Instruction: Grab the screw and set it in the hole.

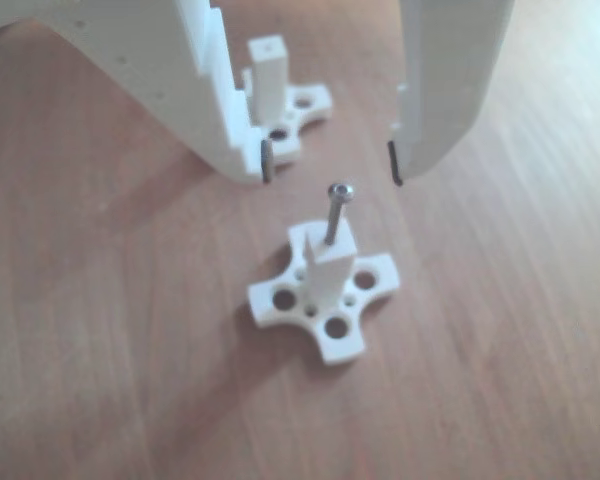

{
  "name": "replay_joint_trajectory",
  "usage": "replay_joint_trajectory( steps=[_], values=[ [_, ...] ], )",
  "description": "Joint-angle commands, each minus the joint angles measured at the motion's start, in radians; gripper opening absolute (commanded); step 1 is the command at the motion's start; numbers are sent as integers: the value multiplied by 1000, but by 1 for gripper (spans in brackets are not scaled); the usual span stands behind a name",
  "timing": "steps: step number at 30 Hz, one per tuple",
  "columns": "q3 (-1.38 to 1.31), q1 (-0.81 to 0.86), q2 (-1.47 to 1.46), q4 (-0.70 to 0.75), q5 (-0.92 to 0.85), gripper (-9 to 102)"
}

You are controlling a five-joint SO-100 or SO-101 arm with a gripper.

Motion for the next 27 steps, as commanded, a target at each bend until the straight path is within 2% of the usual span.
replay_joint_trajectory(
  steps=[1,27],
  values=[
    [-87,2,15,-15,-9,15],
    [-94,18,-28,-48,-17,15]
  ],
)
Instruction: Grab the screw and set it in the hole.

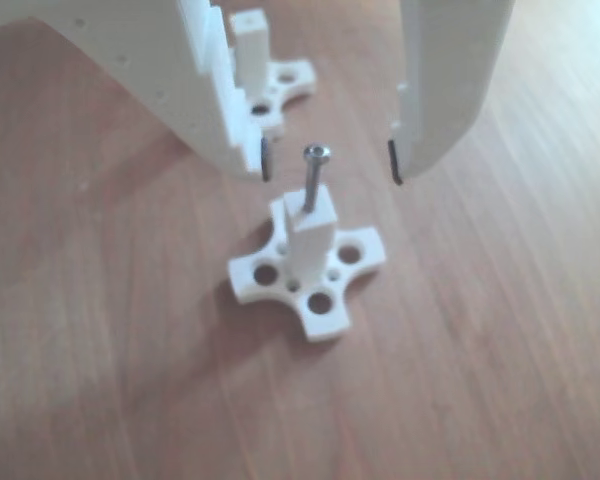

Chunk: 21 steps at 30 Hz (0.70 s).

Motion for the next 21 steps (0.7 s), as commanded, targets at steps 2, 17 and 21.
replay_joint_trajectory(
  steps=[2,17,21],
  values=[
    [-87,0,23,-11,-12,15],
    [-94,-8,11,-11,-14,15],
    [-103,-9,-2,-11,-12,15]
  ],
)
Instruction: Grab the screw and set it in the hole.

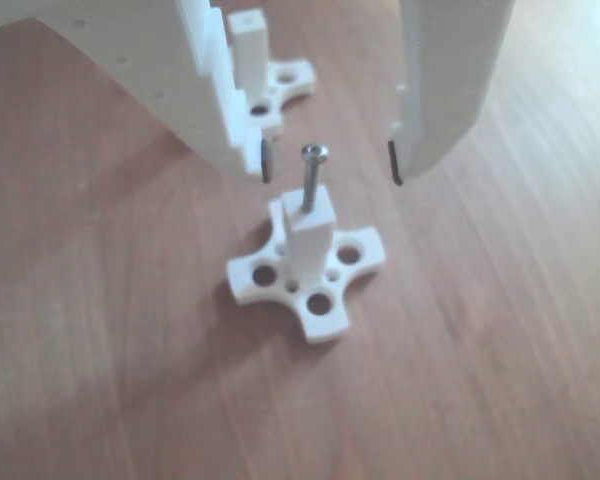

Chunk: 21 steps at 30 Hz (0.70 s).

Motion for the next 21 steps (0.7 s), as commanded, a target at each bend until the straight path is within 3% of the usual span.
replay_joint_trajectory(
  steps=[1,21],
  values=[
    [-94,-9,18,-11,-12,15],
    [-107,-8,3,-9,-14,12]
  ],
)
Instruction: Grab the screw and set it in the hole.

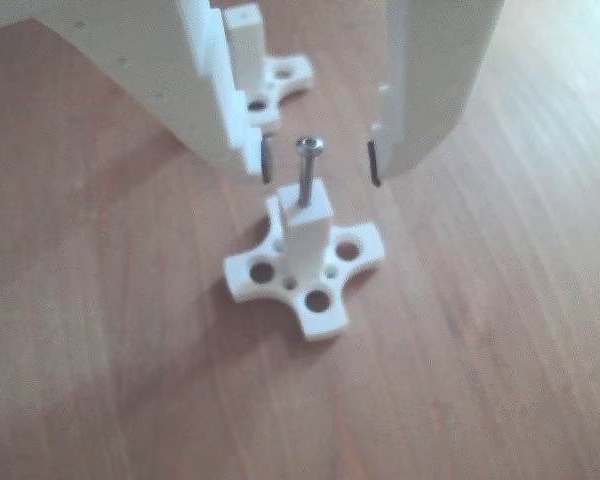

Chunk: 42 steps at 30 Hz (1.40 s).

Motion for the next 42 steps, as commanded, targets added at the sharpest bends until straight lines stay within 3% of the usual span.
replay_joint_trajectory(
  steps=[1,42],
  values=[
    [-97,-9,17,-9,-14,11],
    [-109,-14,-5,-23,-14,6]
  ],
)
